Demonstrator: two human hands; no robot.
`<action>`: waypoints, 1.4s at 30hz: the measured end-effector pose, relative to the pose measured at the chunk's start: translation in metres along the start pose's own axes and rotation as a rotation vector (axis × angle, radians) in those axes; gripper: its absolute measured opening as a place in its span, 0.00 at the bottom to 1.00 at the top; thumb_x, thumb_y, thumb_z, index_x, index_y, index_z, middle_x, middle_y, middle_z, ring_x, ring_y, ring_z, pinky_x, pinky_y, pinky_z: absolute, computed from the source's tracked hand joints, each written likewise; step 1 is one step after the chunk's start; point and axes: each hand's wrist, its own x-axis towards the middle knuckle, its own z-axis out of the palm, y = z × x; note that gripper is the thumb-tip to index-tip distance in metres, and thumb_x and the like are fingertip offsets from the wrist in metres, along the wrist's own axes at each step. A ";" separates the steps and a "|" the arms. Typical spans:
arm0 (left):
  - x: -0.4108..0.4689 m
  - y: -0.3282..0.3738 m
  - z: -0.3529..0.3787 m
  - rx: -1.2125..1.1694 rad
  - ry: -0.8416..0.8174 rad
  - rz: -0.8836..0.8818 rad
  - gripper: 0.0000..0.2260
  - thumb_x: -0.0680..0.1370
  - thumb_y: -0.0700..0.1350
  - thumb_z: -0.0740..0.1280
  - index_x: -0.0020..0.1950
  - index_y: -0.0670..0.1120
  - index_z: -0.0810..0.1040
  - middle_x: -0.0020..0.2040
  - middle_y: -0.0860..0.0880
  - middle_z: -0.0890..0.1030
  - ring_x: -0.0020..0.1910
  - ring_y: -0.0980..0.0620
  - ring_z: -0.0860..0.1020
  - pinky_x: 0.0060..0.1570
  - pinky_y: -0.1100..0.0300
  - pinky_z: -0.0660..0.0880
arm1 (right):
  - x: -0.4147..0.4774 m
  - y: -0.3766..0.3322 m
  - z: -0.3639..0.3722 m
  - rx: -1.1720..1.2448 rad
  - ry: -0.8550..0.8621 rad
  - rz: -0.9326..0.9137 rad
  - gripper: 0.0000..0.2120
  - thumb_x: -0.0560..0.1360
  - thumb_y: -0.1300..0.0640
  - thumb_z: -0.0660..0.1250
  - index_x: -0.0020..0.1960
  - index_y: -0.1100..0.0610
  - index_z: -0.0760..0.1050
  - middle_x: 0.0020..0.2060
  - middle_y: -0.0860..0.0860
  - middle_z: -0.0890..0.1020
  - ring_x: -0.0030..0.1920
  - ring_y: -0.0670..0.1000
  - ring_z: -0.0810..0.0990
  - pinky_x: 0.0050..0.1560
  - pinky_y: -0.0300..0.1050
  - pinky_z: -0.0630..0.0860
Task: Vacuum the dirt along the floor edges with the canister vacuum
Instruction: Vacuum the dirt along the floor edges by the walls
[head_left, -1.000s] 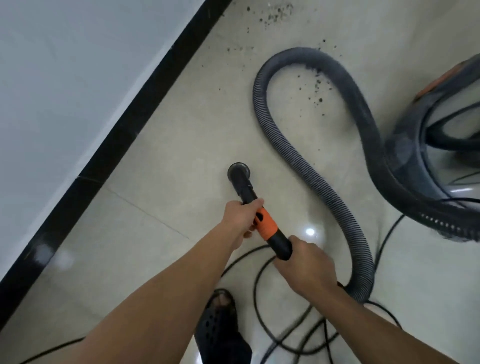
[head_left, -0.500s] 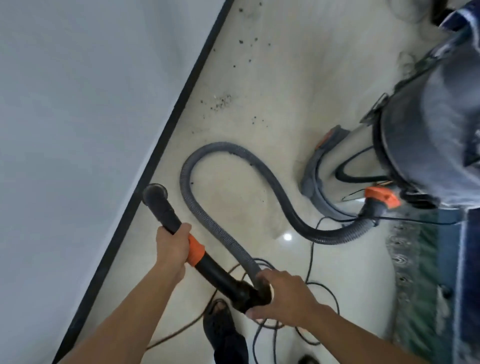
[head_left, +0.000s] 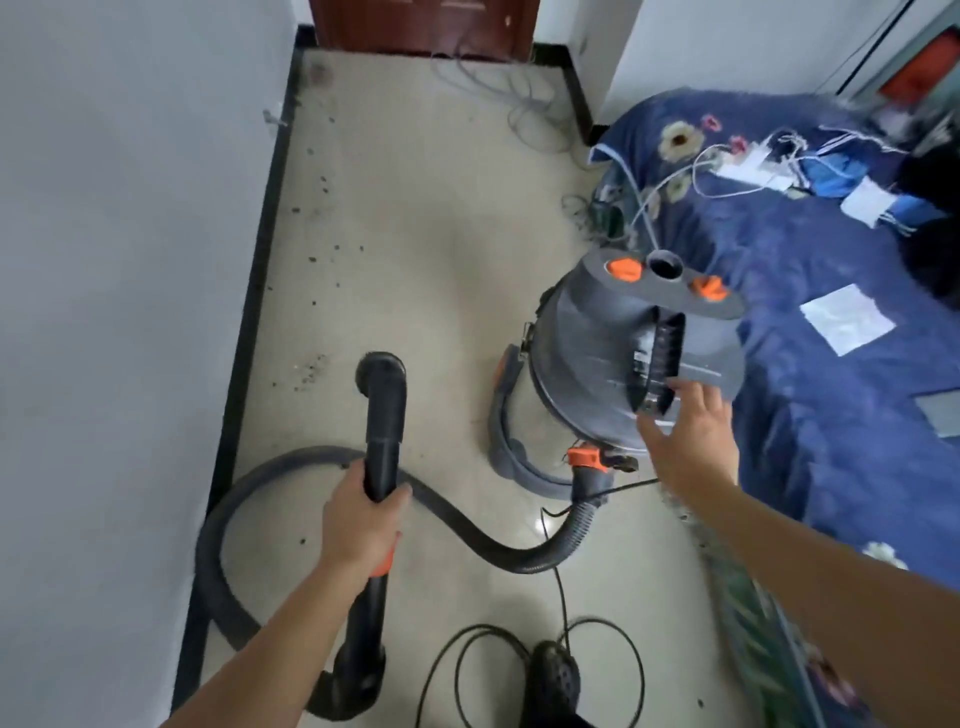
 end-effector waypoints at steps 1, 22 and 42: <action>0.002 0.008 0.013 0.023 -0.020 0.021 0.05 0.75 0.44 0.69 0.46 0.48 0.73 0.35 0.44 0.78 0.28 0.46 0.78 0.25 0.59 0.73 | 0.017 0.007 -0.005 0.029 0.033 0.080 0.26 0.74 0.54 0.70 0.68 0.60 0.69 0.64 0.61 0.72 0.66 0.62 0.67 0.64 0.57 0.67; 0.097 0.099 0.105 0.183 -0.142 -0.028 0.07 0.74 0.41 0.70 0.46 0.44 0.72 0.33 0.40 0.77 0.28 0.44 0.77 0.29 0.55 0.75 | 0.140 0.010 0.033 0.914 -0.279 0.732 0.08 0.68 0.64 0.72 0.35 0.60 0.73 0.24 0.54 0.74 0.20 0.51 0.69 0.23 0.40 0.70; 0.107 0.090 0.016 0.107 -0.401 -0.090 0.06 0.76 0.38 0.68 0.46 0.39 0.70 0.29 0.41 0.71 0.21 0.47 0.69 0.24 0.59 0.70 | -0.051 0.017 0.041 1.083 0.461 1.273 0.09 0.70 0.60 0.72 0.47 0.61 0.75 0.28 0.53 0.75 0.18 0.47 0.70 0.22 0.37 0.70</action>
